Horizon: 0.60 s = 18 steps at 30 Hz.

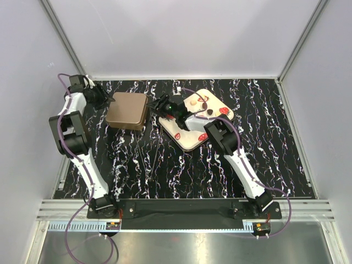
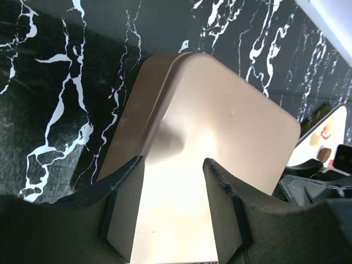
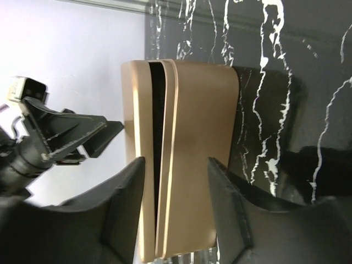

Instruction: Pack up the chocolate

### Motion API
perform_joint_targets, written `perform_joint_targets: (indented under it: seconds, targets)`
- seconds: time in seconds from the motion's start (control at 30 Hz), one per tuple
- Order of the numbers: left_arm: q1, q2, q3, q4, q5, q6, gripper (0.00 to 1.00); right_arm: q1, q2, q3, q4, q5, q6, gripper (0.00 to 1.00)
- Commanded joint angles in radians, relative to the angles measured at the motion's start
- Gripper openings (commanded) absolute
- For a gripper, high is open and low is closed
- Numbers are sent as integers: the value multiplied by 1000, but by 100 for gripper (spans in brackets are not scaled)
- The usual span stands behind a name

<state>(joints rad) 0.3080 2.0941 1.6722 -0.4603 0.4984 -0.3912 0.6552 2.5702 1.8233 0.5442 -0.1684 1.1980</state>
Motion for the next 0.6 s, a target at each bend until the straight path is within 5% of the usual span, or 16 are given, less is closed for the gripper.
perform_joint_targets:
  seconds: [0.0, 0.57]
  targets:
    - [0, -3, 66, -14, -56, 44, 53, -2, -88, 50, -36, 35, -70, 57]
    - [-29, 69, 93, -12, -57, 55, 51, 29, 1, 295, -305, 83, -242, 61]
